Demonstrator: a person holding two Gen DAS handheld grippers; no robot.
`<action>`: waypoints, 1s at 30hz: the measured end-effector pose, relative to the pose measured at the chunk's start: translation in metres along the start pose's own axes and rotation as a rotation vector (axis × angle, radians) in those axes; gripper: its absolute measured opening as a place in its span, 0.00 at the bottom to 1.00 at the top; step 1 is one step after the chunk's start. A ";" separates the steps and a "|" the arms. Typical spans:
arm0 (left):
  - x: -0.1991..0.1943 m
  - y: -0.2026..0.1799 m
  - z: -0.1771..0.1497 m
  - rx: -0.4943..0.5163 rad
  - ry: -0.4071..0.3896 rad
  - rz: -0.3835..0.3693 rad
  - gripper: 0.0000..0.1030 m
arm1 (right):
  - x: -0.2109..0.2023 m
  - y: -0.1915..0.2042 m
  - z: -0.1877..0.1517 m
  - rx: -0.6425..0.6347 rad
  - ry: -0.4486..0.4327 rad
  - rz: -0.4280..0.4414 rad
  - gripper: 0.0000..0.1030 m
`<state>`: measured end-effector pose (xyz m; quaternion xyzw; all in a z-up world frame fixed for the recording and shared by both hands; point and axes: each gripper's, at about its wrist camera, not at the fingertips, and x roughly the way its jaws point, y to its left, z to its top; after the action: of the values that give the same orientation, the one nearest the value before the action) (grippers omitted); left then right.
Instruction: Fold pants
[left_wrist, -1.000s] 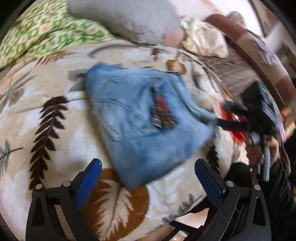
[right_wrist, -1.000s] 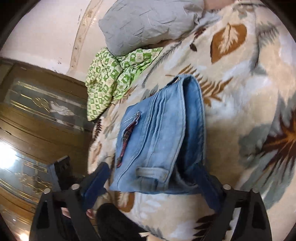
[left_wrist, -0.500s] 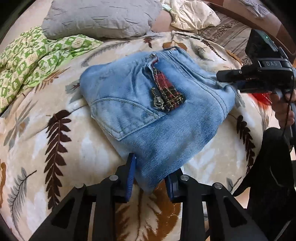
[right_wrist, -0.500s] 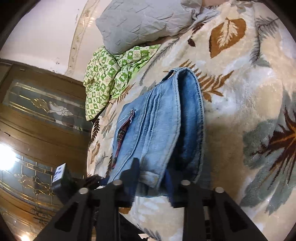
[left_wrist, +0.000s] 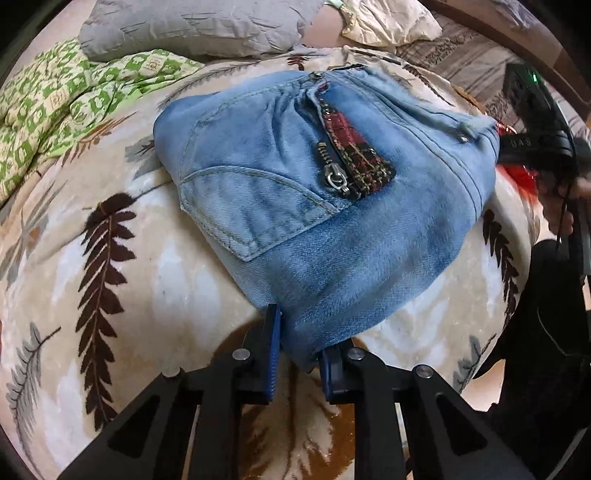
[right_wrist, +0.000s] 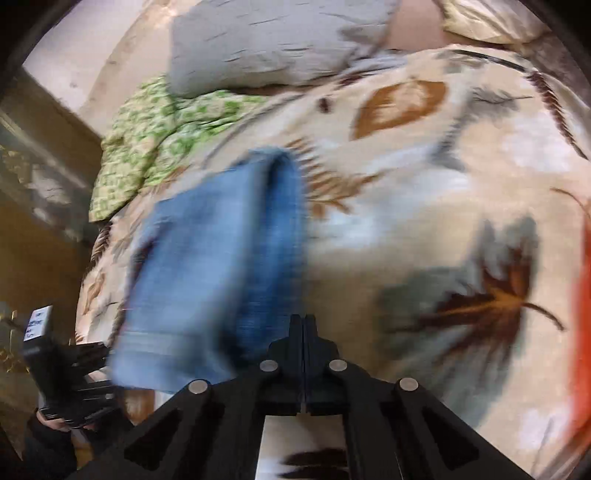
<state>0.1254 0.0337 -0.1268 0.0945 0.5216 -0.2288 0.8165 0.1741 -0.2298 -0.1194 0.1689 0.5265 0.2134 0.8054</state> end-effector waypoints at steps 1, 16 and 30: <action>-0.001 -0.001 -0.001 0.007 -0.014 0.001 0.18 | -0.001 -0.005 -0.001 0.026 0.006 0.033 0.00; -0.067 0.035 -0.005 -0.247 -0.157 -0.081 0.88 | -0.029 0.012 -0.017 -0.071 0.024 0.136 0.04; -0.043 0.043 0.021 -0.346 -0.130 -0.102 0.88 | -0.055 0.032 -0.025 -0.201 -0.065 0.033 0.80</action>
<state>0.1480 0.0751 -0.0831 -0.0889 0.5036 -0.1825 0.8398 0.1262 -0.2304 -0.0706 0.1029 0.4734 0.2727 0.8312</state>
